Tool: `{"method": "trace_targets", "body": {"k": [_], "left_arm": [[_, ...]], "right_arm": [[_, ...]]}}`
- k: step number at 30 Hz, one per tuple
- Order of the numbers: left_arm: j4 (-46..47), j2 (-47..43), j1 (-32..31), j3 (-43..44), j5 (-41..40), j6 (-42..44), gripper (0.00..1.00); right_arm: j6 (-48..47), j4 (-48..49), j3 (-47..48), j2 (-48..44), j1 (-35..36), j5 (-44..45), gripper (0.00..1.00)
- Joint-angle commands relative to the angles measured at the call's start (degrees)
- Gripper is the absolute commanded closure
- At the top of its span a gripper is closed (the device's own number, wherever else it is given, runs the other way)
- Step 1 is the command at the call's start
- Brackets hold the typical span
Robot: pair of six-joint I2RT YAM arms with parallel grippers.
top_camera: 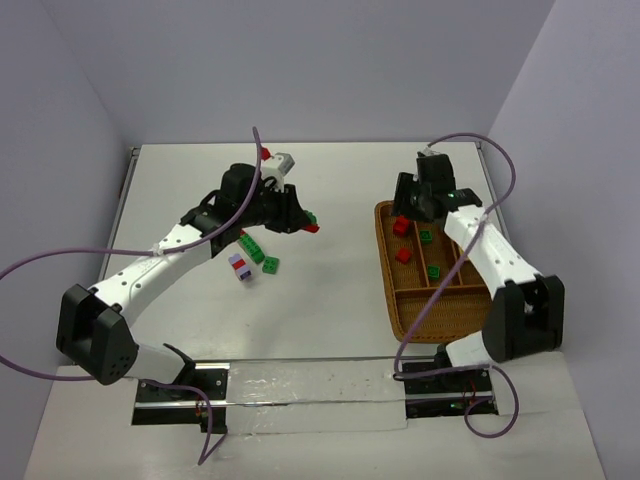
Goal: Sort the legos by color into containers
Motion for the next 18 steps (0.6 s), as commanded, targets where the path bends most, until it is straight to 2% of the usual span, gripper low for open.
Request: {"method": "trace_targets", "body": {"k": [1, 3, 7, 9, 14, 18], "left_arm": [[3.8, 1.0, 1.5, 2.6, 11.1, 0.4, 1.00], [5.4, 1.8, 2.8, 2.4, 17.9, -0.4, 1.00], [9.4, 3.0, 5.5, 2.1, 27.4, -3.5, 1.00], [10.2, 3.7, 6.2, 2.3, 29.7, -4.4, 1.00], [12.0, 4.4, 7.5, 2.7, 32.3, -6.6, 1.00], [14.1, 4.5, 8.4, 2.6, 32.5, -9.7, 1.00]], "right_arm": [[-8.1, 12.8, -4.8, -10.4, 2.6, -13.4, 0.41], [-10.8, 20.3, -8.7, -15.6, 5.0, -19.6, 0.42], [-16.7, 26.9, -14.1, -19.5, 9.4, -27.2, 0.47], [-16.7, 28.8, -14.7, -20.3, 11.1, -28.1, 0.46], [-14.3, 25.9, -10.5, -15.9, 11.6, -41.7, 0.46], [-16.9, 19.9, -5.2, -11.3, 13.3, -41.4, 0.46]]}}
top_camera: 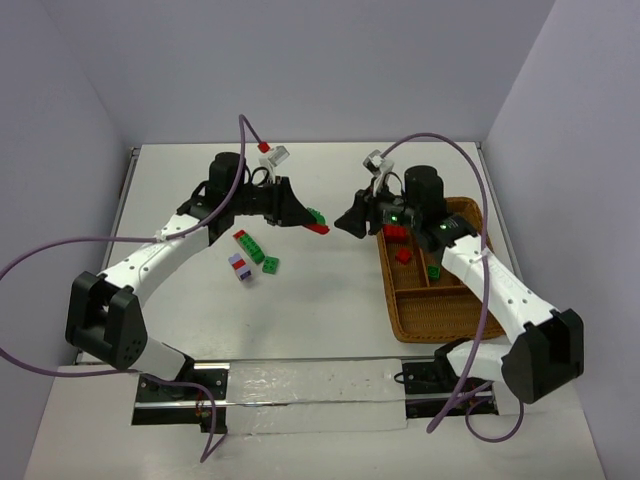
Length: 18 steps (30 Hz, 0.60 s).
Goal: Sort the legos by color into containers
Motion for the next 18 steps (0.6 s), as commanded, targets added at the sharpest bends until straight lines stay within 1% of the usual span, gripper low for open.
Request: {"method": "trace_targets", "body": {"k": [1, 2, 4, 9, 11, 13, 18], "left_arm": [[5.8, 0.4, 1.3, 2.9, 3.3, -4.3, 1.00], [5.3, 0.7, 1.3, 3.2, 3.4, -4.8, 1.00], [4.6, 1.0, 1.3, 4.2, 3.7, -4.9, 1.00], [2.4, 1.1, 1.3, 5.3, 2.7, -4.4, 1.00], [1.6, 1.2, 1.3, 5.6, 2.4, -4.4, 1.00], [0.5, 1.1, 1.4, 6.1, 1.4, -4.4, 1.00], [-0.2, 0.7, 1.5, 6.0, -0.4, -4.8, 1.00]], "right_arm": [[-4.6, -3.4, 5.9, 3.4, 3.3, -2.6, 0.46], [-7.3, -3.5, 5.8, 3.3, 5.6, -0.4, 0.45], [-8.8, -4.1, 6.1, 3.4, 7.7, 4.1, 0.44], [-11.0, -5.5, 8.0, 5.1, 11.3, 8.4, 0.42], [-11.4, -5.3, 8.1, 5.1, 12.0, 9.6, 0.42], [-11.5, -5.1, 8.3, 5.0, 13.1, 12.7, 0.41], [-9.7, -4.6, 8.1, 4.2, 13.2, 16.3, 0.38]]}}
